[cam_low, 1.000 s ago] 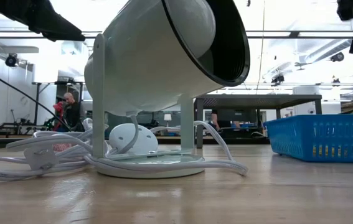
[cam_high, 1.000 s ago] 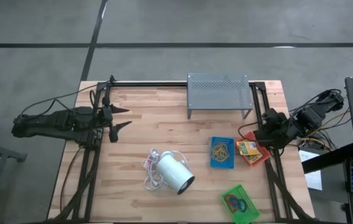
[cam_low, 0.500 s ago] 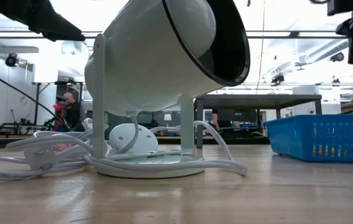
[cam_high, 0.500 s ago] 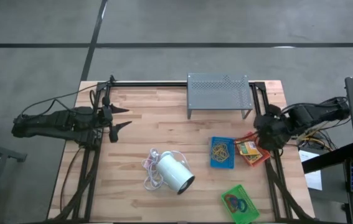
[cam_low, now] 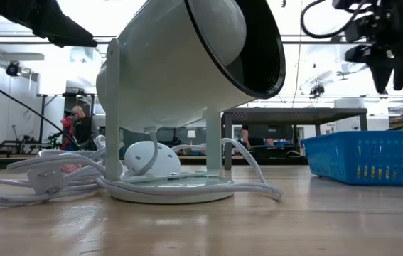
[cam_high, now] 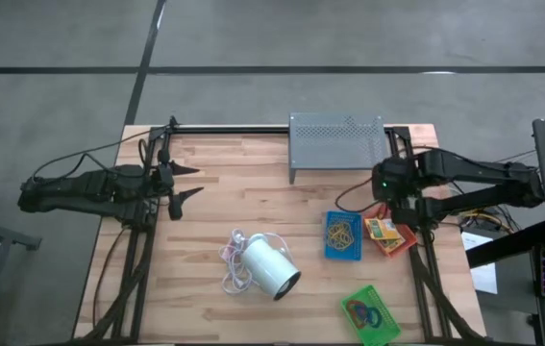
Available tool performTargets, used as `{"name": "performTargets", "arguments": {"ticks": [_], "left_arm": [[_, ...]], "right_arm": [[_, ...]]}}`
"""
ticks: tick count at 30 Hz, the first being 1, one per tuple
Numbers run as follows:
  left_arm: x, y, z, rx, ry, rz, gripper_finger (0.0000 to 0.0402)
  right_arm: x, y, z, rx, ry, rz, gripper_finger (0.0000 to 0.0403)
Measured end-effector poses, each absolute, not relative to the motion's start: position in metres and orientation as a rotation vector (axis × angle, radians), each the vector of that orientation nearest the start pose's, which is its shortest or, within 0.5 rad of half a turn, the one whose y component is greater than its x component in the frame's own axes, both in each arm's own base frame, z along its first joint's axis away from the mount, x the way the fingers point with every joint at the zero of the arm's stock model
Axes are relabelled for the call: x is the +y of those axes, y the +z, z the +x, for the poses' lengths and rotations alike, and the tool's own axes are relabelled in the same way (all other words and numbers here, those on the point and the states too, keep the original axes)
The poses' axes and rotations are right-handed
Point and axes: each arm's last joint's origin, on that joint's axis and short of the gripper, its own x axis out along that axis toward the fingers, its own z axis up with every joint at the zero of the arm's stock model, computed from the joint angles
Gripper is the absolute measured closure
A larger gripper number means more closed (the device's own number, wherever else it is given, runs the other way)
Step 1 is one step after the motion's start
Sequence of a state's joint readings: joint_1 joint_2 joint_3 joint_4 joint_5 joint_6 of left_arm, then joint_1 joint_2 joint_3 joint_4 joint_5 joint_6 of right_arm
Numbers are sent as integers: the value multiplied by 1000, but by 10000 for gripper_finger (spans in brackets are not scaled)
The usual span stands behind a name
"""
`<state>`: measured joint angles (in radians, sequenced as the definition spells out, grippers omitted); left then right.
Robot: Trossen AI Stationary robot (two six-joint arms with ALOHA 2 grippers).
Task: Pick & Place Office Desk Supplies
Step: Put the orange bin with the sorted box of crayons on the shelf
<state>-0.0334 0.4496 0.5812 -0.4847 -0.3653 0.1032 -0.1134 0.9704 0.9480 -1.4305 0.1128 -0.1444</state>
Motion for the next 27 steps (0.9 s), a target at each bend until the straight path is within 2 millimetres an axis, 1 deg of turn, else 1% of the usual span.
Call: {"name": "performTargets", "arguments": {"ticks": [5, 11, 18, 23, 27], "left_arm": [[7, 277, 106, 365, 310, 171, 158], [7, 277, 106, 365, 310, 171, 158], [7, 277, 106, 365, 310, 172, 158], [7, 277, 106, 364, 310, 171, 158], [7, 277, 106, 365, 310, 172, 158]], "right_arm": [[-26, 274, 136, 1471, 32, -91, 236], [-31, 260, 150, 1563, 140, -143, 232], [-34, 241, 165, 1669, 185, -117, 232], [-35, 222, 166, 1657, 231, -51, 236], [-35, 212, 163, 1628, 224, -54, 235]]}}
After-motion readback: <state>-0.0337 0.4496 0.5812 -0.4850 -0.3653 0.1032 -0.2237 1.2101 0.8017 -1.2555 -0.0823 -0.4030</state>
